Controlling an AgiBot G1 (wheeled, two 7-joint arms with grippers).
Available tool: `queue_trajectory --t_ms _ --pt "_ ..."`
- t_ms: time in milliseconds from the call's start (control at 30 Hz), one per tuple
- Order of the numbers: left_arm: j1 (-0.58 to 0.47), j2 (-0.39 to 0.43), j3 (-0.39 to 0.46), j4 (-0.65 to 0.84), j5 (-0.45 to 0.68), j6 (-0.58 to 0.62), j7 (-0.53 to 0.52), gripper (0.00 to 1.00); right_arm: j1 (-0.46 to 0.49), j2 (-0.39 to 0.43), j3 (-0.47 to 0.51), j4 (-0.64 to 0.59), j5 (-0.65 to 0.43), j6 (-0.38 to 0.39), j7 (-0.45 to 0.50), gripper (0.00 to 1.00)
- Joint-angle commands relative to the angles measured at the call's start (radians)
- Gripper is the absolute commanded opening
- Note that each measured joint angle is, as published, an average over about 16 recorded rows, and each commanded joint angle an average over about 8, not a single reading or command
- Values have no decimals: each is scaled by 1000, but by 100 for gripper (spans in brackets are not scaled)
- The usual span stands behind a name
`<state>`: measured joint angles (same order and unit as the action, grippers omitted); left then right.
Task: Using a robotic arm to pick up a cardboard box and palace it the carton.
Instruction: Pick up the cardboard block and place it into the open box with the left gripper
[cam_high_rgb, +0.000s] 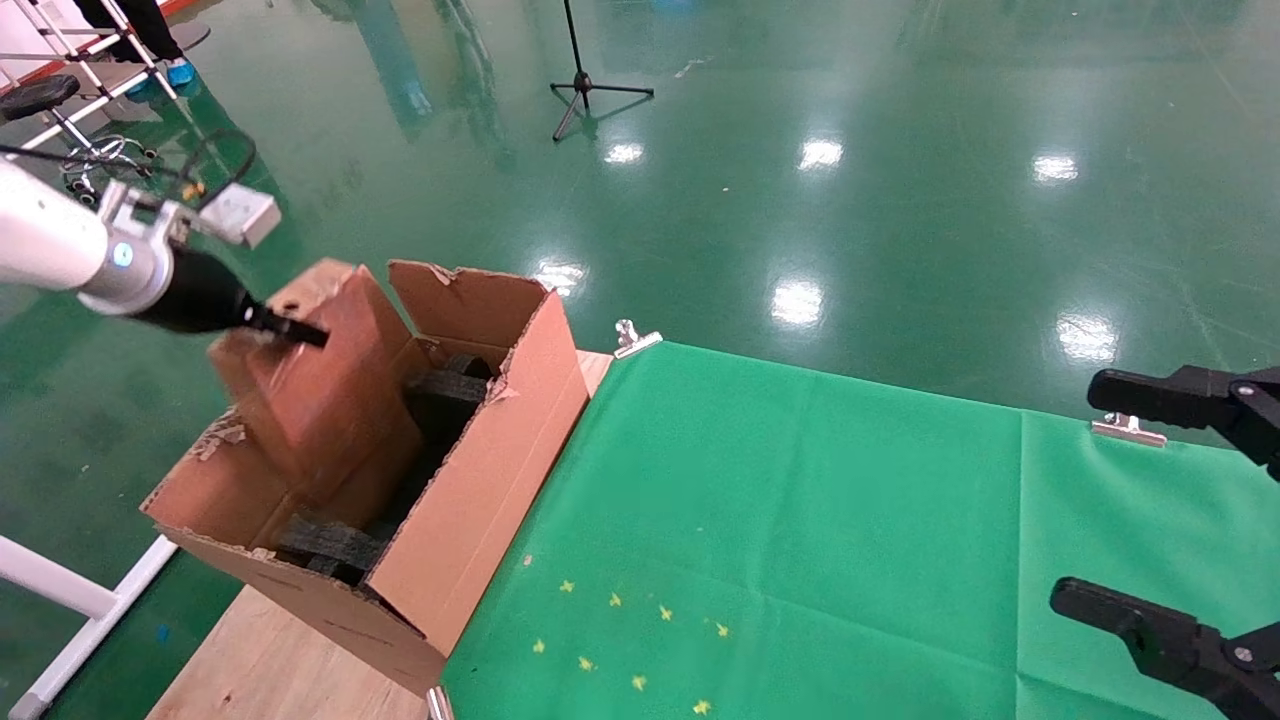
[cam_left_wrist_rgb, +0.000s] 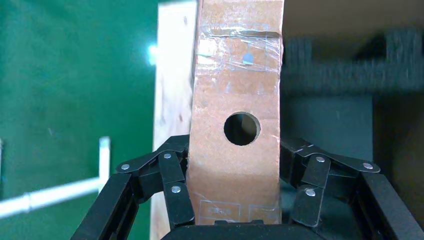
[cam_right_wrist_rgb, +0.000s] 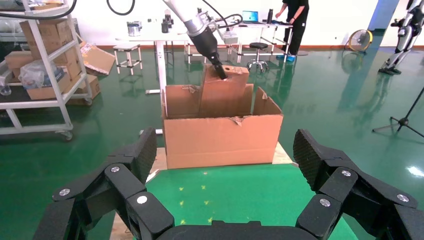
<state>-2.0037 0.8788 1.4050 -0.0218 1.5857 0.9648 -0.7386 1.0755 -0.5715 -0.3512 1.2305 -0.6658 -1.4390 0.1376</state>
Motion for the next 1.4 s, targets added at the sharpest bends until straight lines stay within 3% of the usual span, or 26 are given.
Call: queue_trajectory --t_ms 33,800,1400 --pt "5 -1 -7 -1 -10 -39 9 0 0 0 0 0 0 0 0 100" --pt "180 -1 -35 45 -48 8 -64 0 0 0 0 0 0 0 0 100" --pt "350 61 -49 22 -69 -267 -106 0 0 0 0 0 0 0 0 100"
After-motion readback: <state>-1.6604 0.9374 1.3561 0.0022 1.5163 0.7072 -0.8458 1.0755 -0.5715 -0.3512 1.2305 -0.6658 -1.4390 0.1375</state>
